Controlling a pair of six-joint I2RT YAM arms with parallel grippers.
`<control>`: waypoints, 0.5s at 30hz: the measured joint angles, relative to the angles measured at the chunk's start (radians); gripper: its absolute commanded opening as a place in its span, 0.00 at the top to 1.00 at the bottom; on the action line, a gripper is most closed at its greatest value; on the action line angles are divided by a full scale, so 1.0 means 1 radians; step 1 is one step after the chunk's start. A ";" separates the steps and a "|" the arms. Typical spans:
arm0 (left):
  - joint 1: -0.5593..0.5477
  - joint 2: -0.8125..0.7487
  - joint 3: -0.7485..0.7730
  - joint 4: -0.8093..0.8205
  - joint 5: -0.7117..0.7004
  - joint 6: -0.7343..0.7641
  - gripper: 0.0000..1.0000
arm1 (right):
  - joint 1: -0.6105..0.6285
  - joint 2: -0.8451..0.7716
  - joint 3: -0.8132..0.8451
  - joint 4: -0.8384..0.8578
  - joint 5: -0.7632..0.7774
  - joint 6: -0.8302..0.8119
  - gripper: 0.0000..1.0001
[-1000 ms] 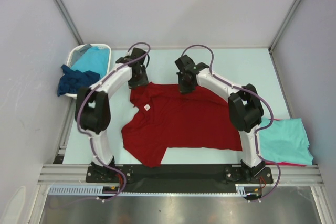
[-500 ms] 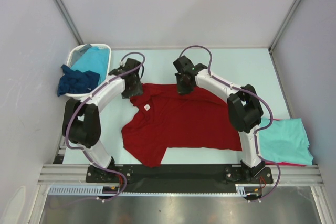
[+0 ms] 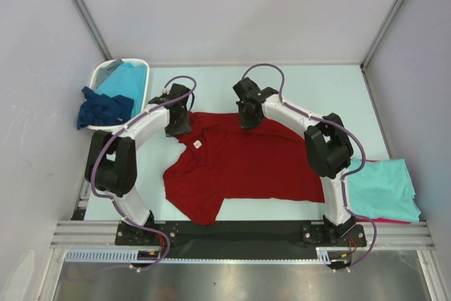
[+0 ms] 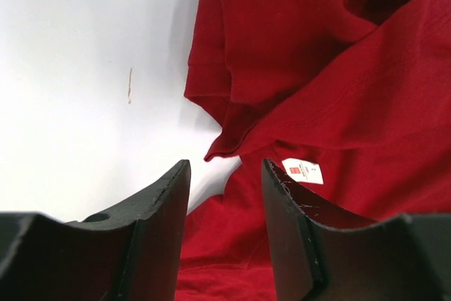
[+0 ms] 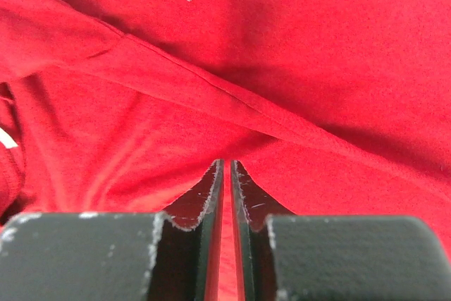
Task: Fold and stack the t-shirts
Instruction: Fold the flattened tshirt in 1/3 of the way
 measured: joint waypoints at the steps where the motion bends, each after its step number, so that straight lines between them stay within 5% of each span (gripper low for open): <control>1: 0.000 0.006 0.000 0.004 0.001 0.000 0.50 | 0.000 0.000 -0.005 0.000 0.002 0.000 0.87; 8: 0.000 0.085 0.000 0.021 0.023 0.001 0.51 | 0.000 -0.006 -0.031 -0.001 0.011 0.000 0.87; 15: 0.000 0.122 0.012 0.020 0.034 0.002 0.67 | -0.001 -0.034 -0.049 -0.002 0.015 0.000 0.88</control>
